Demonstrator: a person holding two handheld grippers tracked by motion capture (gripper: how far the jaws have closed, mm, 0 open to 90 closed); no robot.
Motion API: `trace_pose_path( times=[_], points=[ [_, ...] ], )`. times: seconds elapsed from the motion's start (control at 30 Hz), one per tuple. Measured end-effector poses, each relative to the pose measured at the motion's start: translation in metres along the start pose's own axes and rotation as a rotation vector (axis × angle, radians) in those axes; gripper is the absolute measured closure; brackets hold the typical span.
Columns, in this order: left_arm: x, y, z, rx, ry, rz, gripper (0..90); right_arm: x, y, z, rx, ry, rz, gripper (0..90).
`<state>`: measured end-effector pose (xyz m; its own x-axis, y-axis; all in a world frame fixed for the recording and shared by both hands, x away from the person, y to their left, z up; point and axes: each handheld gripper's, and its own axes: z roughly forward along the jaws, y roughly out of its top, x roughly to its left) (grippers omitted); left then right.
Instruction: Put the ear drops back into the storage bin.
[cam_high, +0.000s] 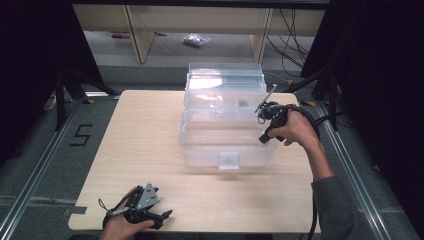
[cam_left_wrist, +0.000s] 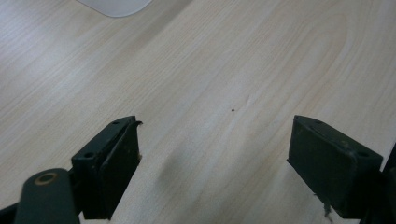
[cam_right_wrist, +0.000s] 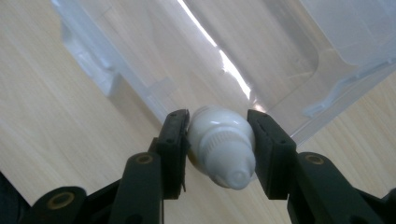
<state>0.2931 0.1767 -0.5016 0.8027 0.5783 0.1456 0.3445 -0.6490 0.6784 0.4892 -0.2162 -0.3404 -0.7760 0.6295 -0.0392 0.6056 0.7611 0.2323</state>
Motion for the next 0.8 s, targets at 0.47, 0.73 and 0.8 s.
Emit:
trace_pose_path(
  times=[0.47, 0.73, 0.8],
  points=[
    [-0.003, 0.0, 0.002, -0.019, 0.004, -0.038, 15.9, -0.011, 0.011, 0.029, 0.061, -0.003, 0.048, 60.1],
    [-0.001, 0.0, 0.001, -0.002, -0.004, -0.021, 16.0, -0.015, 0.011, 0.043, 0.09, -0.022, 0.052, 60.1],
    [-0.004, 0.0, 0.003, -0.038, -0.005, -0.059, 16.0, -0.016, 0.01, 0.045, 0.081, -0.004, 0.071, 60.1]
  ],
)
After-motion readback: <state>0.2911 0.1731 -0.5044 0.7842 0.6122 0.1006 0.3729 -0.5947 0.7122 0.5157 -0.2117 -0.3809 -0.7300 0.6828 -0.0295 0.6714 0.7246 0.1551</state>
